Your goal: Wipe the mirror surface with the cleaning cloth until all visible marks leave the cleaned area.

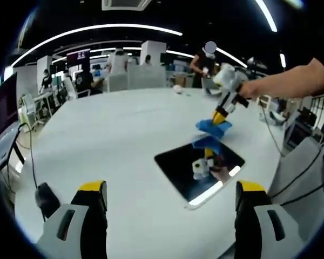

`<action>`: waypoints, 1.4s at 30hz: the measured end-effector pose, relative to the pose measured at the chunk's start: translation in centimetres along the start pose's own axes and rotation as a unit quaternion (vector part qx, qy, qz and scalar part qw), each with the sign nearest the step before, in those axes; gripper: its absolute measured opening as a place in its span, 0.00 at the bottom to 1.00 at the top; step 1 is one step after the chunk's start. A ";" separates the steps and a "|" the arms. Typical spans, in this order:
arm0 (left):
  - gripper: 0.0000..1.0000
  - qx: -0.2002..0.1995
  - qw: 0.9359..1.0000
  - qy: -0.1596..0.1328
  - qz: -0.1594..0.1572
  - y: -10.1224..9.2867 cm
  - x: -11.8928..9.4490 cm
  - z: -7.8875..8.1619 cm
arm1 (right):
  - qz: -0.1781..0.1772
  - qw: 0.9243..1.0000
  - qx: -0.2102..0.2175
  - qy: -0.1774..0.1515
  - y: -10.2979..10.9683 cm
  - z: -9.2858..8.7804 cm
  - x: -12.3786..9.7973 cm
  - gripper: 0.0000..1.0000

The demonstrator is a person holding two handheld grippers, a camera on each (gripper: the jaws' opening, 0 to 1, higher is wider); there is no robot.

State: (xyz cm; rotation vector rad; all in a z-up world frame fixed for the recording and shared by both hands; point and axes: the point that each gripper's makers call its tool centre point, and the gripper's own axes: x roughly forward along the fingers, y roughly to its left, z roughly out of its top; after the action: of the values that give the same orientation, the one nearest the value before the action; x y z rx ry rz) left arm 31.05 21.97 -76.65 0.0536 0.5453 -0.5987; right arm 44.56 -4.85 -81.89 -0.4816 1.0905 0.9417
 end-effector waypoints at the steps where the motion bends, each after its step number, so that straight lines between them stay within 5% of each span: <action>1: 0.99 0.000 1.000 0.000 0.000 0.0 0.0 0.0 | 0.000 1.000 0.002 0.000 0.0 -0.2 -0.1 0.00; 27: 0.99 0.012 1.000 -0.002 -0.018 -1.1 1.1 0.8 | -0.040 0.993 0.114 -0.003 -4.3 -6.8 -3.8 0.01; 42: 0.99 0.015 1.000 0.002 -0.020 -1.2 1.4 1.1 | -0.042 0.986 0.159 -0.002 -4.9 -8.5 -4.1 0.01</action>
State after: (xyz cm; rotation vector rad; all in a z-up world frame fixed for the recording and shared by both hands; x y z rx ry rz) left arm 31.84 20.04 -76.31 0.0727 0.5424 -0.6468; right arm 43.56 -15.49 -82.25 -0.2603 1.1826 0.6788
